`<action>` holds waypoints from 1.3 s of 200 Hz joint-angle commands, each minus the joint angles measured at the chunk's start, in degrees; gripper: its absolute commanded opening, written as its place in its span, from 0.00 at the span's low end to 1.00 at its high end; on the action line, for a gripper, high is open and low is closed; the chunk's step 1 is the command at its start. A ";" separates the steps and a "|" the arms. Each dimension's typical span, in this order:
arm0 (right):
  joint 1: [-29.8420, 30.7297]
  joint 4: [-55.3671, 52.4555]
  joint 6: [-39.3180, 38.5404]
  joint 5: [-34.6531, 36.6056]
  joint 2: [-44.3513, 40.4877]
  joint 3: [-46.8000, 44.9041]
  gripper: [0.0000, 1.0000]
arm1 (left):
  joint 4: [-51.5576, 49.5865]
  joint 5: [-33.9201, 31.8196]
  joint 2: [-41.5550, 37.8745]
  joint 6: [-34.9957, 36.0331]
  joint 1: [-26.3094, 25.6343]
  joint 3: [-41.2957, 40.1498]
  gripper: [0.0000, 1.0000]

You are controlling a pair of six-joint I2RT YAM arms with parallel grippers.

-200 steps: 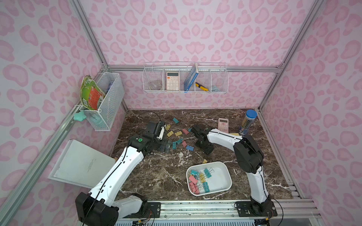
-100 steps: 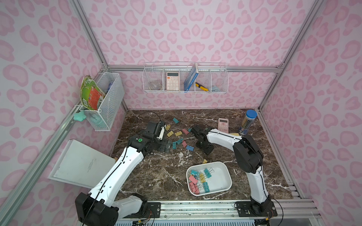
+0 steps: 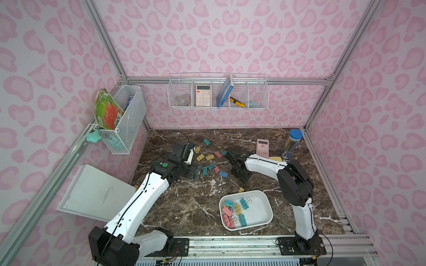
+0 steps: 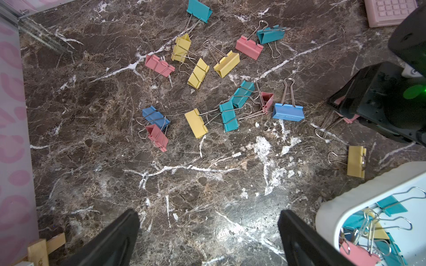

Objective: Put the binder clips in the storage box
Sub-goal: Pick up the binder clip at the center of the board, then place the binder clip in the storage box.

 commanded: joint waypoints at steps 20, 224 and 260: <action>0.15 3.84 -3.96 6.00 -8.17 -3.01 0.48 | -0.62 -0.18 -0.54 -0.14 -0.02 0.12 0.99; 24.10 11.21 -34.93 6.68 -64.14 -39.00 0.41 | 2.43 -3.62 -0.88 2.67 0.02 -2.29 0.99; 28.61 3.63 -34.11 5.04 -50.63 -37.22 0.39 | 2.29 -3.06 -1.15 2.59 0.02 -2.09 0.99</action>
